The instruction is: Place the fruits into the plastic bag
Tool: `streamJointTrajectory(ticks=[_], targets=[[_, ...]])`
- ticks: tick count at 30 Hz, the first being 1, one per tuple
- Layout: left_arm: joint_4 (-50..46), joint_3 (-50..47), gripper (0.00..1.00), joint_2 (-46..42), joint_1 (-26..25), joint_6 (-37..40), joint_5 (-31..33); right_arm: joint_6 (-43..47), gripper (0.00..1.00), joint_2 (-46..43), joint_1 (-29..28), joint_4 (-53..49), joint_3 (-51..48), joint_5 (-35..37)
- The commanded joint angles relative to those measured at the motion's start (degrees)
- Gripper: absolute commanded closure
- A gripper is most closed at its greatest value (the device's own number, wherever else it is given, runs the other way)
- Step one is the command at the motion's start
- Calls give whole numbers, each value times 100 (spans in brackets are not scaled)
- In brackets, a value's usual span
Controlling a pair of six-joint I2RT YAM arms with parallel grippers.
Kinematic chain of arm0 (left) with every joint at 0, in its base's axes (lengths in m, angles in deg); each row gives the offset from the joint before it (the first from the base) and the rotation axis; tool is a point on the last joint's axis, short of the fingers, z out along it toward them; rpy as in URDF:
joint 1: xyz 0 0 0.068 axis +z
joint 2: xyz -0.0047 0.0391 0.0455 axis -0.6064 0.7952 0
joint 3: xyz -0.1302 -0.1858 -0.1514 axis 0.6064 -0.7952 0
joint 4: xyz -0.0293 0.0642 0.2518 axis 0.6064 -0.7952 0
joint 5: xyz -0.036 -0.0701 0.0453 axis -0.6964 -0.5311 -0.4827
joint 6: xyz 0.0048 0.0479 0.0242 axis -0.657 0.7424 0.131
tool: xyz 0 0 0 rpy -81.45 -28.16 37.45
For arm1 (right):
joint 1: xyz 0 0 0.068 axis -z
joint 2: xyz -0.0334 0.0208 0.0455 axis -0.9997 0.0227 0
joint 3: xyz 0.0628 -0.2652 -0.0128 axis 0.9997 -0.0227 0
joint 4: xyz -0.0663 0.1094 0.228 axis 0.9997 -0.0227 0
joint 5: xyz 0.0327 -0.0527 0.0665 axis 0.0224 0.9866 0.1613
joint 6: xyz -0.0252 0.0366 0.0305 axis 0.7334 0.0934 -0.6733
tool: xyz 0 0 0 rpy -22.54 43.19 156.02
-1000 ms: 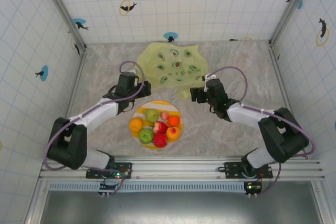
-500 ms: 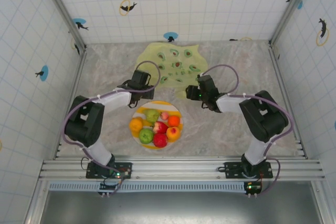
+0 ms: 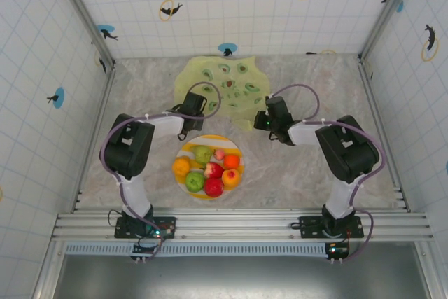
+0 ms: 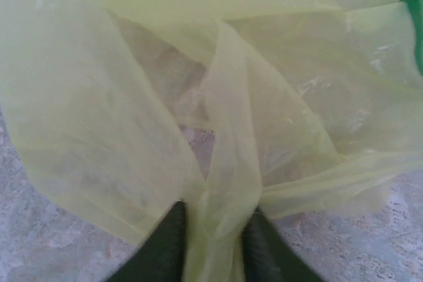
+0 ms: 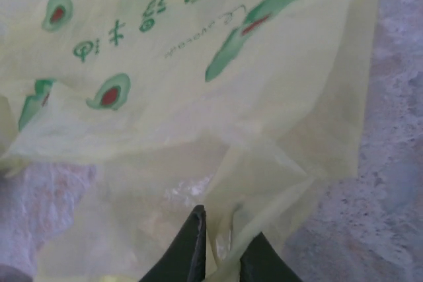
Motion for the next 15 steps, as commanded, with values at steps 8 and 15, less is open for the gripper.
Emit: streamJointTrajectory(ticks=[8,15], targets=[[293,156,100,-959,-21,-422,-919,1048,100,-1182,172,-625,89,428],[648,156,100,-1837,-23,-1223,-2798,2365,100,-2373,173,-1959,-26,1474]])
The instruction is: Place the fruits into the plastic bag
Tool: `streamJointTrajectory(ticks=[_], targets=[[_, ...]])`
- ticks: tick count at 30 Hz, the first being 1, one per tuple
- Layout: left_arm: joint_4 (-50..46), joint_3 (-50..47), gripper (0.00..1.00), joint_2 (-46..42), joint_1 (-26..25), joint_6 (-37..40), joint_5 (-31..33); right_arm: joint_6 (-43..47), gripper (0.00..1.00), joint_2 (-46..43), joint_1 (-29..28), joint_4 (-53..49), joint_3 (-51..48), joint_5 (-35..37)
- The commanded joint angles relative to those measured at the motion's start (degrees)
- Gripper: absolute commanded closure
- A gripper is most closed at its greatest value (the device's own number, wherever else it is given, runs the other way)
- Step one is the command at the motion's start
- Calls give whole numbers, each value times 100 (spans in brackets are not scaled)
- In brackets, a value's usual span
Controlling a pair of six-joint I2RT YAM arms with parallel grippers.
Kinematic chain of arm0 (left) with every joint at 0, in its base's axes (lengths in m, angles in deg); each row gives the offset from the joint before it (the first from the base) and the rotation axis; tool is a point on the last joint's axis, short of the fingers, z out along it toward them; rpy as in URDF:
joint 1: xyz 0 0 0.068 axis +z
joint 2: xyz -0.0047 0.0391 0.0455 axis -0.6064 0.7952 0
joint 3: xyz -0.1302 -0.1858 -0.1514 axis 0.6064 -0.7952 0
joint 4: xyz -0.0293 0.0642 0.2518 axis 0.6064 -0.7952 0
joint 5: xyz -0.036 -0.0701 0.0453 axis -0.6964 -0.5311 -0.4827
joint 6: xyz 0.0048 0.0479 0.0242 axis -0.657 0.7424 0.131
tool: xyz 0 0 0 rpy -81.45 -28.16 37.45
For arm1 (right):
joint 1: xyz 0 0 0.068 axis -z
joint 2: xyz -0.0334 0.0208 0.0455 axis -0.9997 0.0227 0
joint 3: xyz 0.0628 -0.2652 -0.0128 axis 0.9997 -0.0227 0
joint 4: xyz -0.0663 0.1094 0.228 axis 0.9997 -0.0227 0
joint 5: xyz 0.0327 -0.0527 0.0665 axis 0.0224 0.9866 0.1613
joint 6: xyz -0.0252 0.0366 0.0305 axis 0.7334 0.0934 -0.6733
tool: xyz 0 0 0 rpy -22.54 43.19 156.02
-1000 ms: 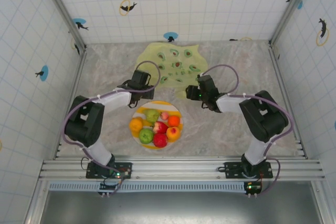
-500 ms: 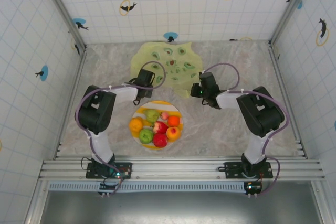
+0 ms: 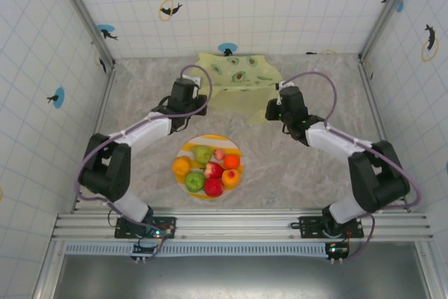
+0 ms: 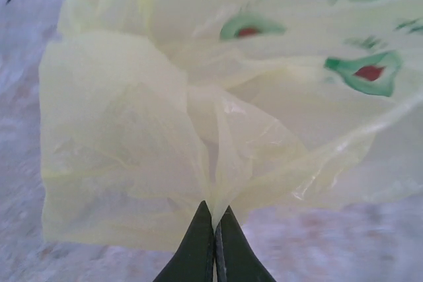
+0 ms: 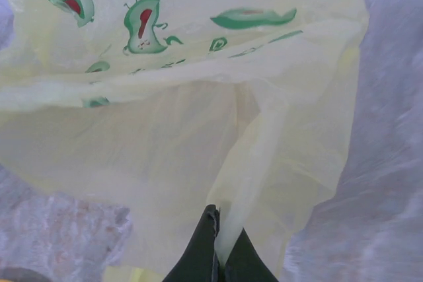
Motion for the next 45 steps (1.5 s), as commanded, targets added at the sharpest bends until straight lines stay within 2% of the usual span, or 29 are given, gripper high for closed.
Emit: streamJointTrajectory(ticks=[1,7,12,15,18,23,27,29,33,37,39,45], targets=[[413,151,100,-319,-26,-701,-1331,944,100,-639,6,-919,-84,828],[1514,156,100,-301,-43,-1764,-2643,1235,100,-1688,-110,-1605,-556,1850],[1853,556,100,308,-286,-2068,-2948,981,100,-2153,-468,-1764,-1190,2525],[1868,860,100,641,-382,-2126,-3133,1010,98,-2183,-607,-1835,-1372,2362],[1843,959,100,757,-389,-2094,-3185,1180,87,-2159,-798,-1994,-1298,2169],[1557,930,100,709,-392,-1764,-3080,1476,48,-2431,-970,-2356,-889,2064],[1486,846,100,661,-395,-1652,-3148,1739,25,-2834,-1123,-2366,-519,1852],[1436,830,100,635,-394,-1589,-3177,1972,18,-2906,-1215,-2368,-317,1686],[1401,776,100,608,-395,-1522,-3293,2653,10,-2764,-1503,-2371,69,1657],[1346,758,100,573,-390,-1469,-3394,3326,0,-2328,-1482,-2224,329,1690],[1334,743,100,547,-389,-1460,-3437,3568,0,-2025,-1365,-2001,369,1646],[1303,707,100,477,-393,-1434,-3549,3921,0,-1130,-451,-1384,391,591]])
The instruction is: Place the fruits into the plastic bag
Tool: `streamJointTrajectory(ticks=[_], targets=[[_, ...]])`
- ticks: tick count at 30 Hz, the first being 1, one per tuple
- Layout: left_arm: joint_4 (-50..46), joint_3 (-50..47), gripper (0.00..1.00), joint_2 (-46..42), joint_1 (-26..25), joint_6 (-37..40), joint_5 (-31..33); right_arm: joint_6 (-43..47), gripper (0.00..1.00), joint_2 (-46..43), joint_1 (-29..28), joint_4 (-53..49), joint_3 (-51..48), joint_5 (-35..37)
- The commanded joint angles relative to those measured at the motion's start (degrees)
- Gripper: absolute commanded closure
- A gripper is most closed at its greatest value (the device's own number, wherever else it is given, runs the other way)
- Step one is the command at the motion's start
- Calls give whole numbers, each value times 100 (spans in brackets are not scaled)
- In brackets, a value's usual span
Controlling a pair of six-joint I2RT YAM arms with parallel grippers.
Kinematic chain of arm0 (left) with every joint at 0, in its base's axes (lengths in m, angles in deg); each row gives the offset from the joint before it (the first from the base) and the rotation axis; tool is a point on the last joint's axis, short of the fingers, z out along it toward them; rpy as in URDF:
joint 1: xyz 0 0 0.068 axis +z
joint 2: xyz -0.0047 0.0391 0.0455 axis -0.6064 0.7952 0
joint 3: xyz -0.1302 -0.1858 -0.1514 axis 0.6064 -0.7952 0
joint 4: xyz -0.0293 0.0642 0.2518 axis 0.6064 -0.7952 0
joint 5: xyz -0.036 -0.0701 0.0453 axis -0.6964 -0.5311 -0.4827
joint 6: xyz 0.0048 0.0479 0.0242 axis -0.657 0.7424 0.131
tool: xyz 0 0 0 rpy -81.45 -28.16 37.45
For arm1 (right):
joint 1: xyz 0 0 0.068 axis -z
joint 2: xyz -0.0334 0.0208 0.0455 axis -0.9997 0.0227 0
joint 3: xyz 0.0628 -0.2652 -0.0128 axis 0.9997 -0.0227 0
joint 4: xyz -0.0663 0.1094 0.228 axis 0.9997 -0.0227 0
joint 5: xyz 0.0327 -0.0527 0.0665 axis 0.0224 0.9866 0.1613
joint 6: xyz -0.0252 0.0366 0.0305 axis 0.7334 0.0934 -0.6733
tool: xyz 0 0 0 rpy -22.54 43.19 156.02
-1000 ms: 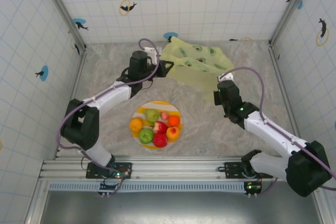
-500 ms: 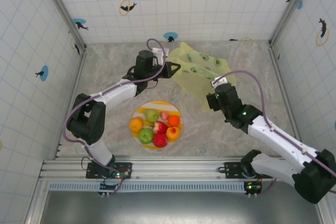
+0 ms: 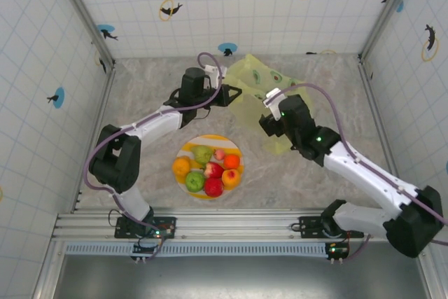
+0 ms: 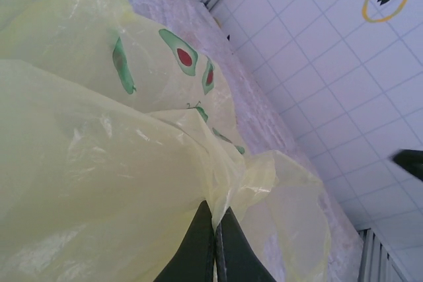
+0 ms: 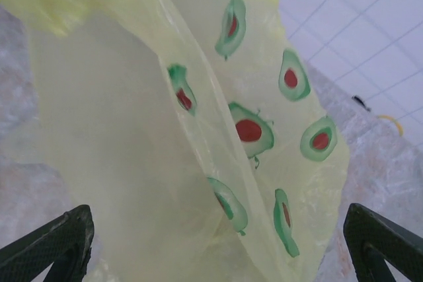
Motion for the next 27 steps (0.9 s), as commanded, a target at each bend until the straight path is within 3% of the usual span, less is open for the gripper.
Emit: streamJointTrajectory(ticks=[1,6,10,14,17,22,23,25,27], targets=[[-46,-49,100,-248,19,142,-218,480,0,345,382,633,148,-601],[-57,-62,100,-241,12,154,-276,787,1,840,730,1061,173,-1440],[-49,-78,100,-257,19,154,-283,837,9,1270,862,1335,70,-1856],[-49,-110,100,-267,19,156,-292,763,33,1596,905,1954,51,-1654],[-48,-141,100,-257,12,125,-180,561,60,1618,886,2384,13,-1449],[51,-159,100,-254,14,-15,147,-248,90,1395,820,1623,346,-944],[76,-159,98,-250,16,-55,186,-469,93,1333,794,1177,413,-918],[155,-150,81,-294,12,-89,252,-871,95,1165,776,772,440,-1059],[226,-163,56,-412,14,-107,352,-1301,97,1016,789,389,457,-1272]])
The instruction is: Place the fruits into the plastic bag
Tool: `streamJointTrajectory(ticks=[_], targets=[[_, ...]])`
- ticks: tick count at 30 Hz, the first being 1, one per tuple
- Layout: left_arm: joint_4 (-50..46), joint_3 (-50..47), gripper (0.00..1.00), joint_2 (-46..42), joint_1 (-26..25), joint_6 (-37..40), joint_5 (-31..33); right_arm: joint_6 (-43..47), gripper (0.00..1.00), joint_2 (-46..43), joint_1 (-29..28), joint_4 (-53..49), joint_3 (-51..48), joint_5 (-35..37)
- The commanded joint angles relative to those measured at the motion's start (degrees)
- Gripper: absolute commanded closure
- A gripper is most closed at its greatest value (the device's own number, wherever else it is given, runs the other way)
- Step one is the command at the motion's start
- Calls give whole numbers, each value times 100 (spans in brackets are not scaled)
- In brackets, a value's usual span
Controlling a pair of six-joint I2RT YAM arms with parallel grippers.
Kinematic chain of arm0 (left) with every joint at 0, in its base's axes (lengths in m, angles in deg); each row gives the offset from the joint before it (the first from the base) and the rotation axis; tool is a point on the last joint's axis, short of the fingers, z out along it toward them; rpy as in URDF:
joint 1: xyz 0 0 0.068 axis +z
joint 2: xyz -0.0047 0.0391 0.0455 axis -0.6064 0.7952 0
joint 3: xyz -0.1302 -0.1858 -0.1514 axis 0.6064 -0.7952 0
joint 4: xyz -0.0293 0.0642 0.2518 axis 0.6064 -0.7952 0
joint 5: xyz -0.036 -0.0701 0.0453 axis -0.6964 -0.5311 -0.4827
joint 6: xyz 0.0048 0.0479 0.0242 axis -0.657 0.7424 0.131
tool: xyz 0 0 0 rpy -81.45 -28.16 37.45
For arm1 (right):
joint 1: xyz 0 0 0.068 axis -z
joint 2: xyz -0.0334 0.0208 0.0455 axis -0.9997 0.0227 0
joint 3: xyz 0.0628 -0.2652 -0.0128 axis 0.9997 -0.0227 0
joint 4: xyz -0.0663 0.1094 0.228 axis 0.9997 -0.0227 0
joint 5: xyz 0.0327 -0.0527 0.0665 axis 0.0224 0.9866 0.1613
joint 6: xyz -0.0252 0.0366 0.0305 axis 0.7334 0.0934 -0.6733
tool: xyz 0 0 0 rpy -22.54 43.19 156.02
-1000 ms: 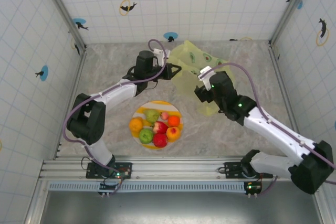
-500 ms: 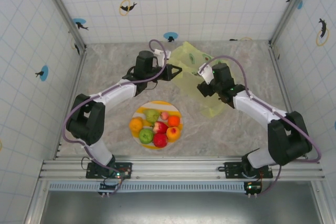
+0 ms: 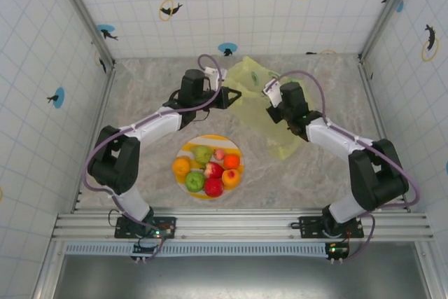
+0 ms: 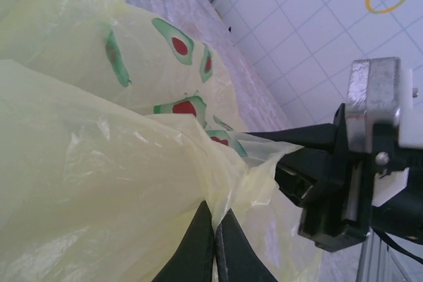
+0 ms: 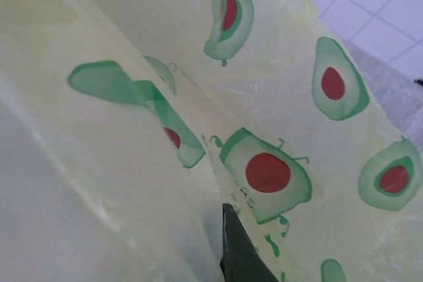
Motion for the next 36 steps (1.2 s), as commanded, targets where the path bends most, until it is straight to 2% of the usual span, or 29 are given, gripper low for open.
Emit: streamJointTrajectory(ticks=[1,3,4,7,9,12,14,16,20,25,30,36], targets=[[253,-48,48,-377,15,-80,250,-944,97,-380,1,-845,284,-178],[277,-186,29,-662,12,-31,512,-1318,97,-440,104,-1129,359,-390],[275,-270,23,-830,12,17,702,-1478,97,-457,174,-1232,415,-526],[204,-902,9,-1566,12,190,1594,-2030,98,-496,436,-1325,473,-1007],[178,-1570,2,-2144,14,236,2277,-2376,98,-497,627,-1283,469,-1421],[180,-2401,2,-2786,12,208,2772,-2716,98,-457,798,-1190,460,-1803],[144,-2736,2,-2893,20,105,2690,-2867,98,-435,872,-1156,452,-1898],[167,-2847,2,-2749,17,-96,2314,-3022,98,-417,940,-1077,448,-2026],[961,-3056,2,-2184,-65,-690,1390,-3297,98,-373,1058,-909,425,-2181],[1110,-2586,3,-1386,-439,-510,1353,-3499,98,-364,1122,-724,434,-2295],[1388,-2119,3,-572,-606,-600,1226,-3593,98,-380,1166,-653,479,-2412],[1605,-1222,19,572,-648,-663,1424,-3612,98,-509,1167,-662,480,-2595]])
